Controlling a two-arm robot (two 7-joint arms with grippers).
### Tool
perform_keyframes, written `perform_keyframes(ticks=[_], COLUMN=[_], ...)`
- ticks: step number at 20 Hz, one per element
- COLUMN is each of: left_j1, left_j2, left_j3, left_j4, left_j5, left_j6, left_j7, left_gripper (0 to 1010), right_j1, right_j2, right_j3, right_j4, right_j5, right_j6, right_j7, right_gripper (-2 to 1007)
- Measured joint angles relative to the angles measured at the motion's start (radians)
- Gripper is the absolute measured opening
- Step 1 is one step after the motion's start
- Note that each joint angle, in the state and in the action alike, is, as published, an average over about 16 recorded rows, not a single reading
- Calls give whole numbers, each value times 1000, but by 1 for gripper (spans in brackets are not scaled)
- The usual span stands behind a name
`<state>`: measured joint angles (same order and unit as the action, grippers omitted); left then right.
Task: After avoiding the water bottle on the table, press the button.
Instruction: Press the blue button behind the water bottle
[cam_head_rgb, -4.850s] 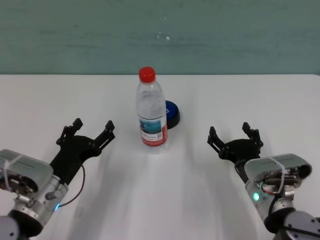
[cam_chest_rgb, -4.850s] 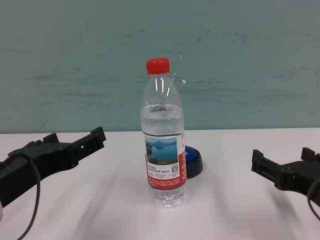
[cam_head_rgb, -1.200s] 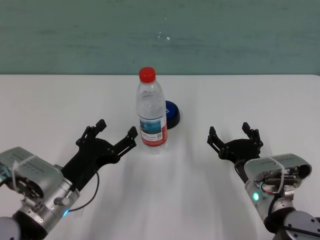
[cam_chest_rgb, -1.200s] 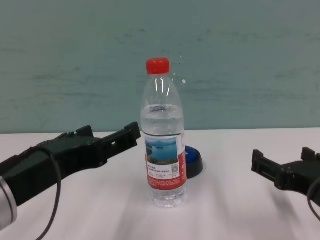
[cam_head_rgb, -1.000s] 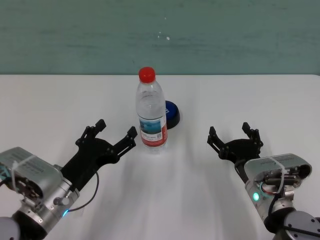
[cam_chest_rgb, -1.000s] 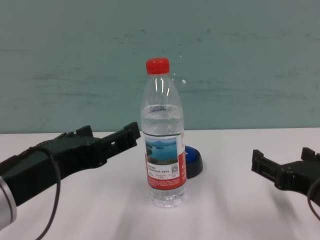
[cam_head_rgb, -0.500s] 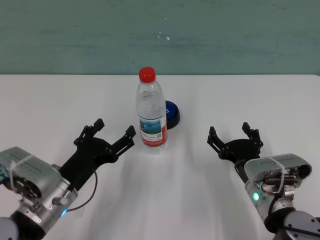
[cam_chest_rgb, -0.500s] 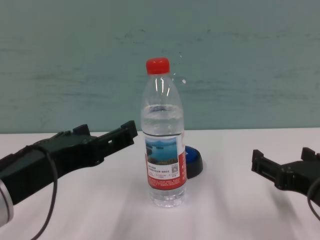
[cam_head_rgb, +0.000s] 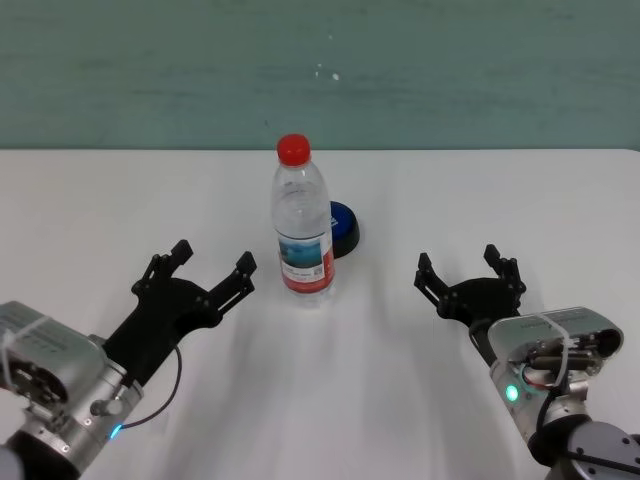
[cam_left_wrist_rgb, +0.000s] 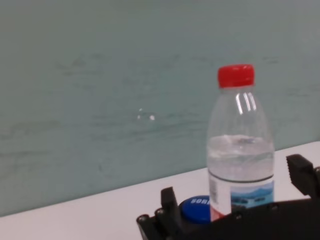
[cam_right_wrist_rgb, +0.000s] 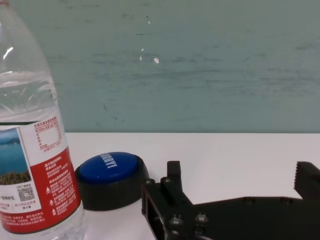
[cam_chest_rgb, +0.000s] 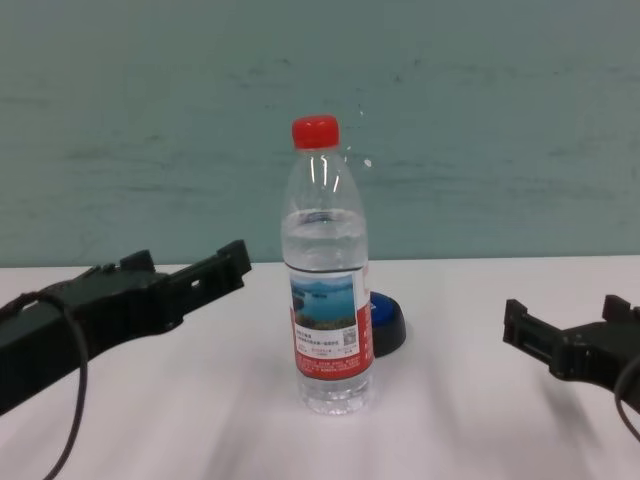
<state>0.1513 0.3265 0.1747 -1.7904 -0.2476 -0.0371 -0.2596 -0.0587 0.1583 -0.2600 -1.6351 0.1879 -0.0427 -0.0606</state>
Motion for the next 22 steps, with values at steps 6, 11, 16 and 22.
perform_keyframes(ticks=[6,11,16,22], left_j1=[-1,-18,-42,-76], left_j2=[-2,-2,-2,1], left_j3=[-20,-34,-42,-40], left_j4=[17,46,76,107], left_j5=[1,6,13,24], left_j6=[-2,-5,-8,-13], left_j7=[8,9,5,-7], left_gripper=[1010,1010,1010,1010], right_j1=[0,0,0,0], right_j2=[0,0,0,0], right_j3=[0,0,0,0], right_j4=[0,0,0,0], right_j5=[0,0,0,0], right_j6=[0,0,0,0], right_j7=[0,0,0,0], right_gripper=[1004,1004,1004,1004])
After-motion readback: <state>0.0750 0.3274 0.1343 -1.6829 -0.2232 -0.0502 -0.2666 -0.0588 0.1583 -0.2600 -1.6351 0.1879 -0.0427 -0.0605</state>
